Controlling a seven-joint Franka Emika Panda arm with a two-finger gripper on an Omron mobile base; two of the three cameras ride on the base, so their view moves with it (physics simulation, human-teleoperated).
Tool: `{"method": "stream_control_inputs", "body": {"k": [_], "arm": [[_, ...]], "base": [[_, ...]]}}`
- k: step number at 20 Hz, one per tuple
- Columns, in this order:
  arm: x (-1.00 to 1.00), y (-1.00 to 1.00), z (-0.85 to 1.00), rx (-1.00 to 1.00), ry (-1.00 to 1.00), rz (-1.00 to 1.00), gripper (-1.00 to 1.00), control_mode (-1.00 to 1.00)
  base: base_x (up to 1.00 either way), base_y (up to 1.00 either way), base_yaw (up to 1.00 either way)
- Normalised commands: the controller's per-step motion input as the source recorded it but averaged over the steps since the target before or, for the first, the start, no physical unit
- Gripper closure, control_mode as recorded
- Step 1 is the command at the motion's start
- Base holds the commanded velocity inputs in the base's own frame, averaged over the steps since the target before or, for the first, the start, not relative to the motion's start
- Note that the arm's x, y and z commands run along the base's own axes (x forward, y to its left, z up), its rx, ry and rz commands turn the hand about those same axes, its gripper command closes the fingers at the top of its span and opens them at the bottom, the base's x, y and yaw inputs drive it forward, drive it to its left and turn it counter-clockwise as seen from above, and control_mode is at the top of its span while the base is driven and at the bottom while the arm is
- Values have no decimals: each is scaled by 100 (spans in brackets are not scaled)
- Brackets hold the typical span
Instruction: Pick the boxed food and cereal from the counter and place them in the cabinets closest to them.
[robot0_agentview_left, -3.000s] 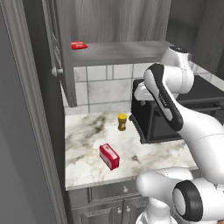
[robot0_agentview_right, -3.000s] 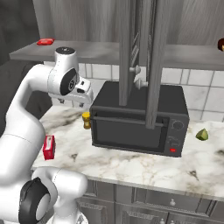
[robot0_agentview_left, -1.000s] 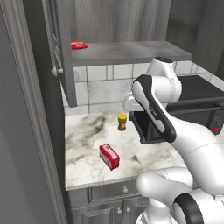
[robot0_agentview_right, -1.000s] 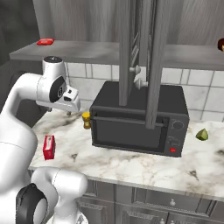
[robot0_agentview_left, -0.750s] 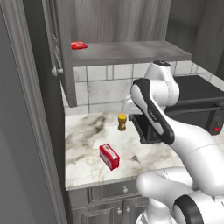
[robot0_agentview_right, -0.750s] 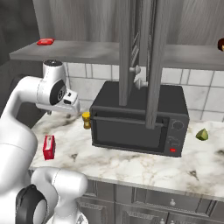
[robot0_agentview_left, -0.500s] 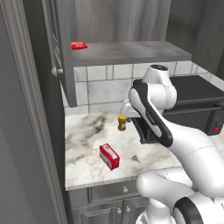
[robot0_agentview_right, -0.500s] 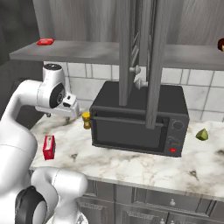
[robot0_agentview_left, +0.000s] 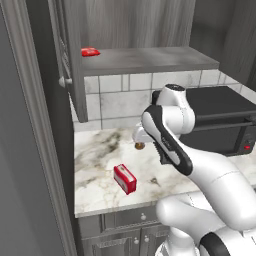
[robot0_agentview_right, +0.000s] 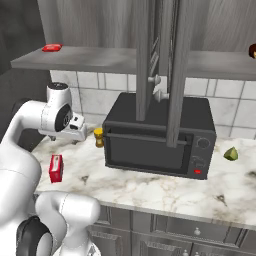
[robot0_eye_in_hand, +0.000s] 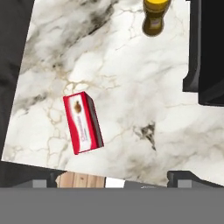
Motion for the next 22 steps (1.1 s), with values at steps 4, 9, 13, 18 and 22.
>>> {"method": "stream_control_inputs", "body": {"k": [4, 9, 13, 18, 22], "arm": [[0, 19, -34, -1, 0, 4, -100, -100], [2, 20, -32, 0, 0, 4, -100, -100], [2, 21, -33, 0, 0, 4, -100, -100], [7, 21, -35, -1, 0, 4, -100, -100], [8, 17, -35, -1, 0, 4, -100, -100]], "base": [[0, 0, 0], [0, 0, 0], [0, 0, 0], [0, 0, 0], [0, 0, 0]]}}
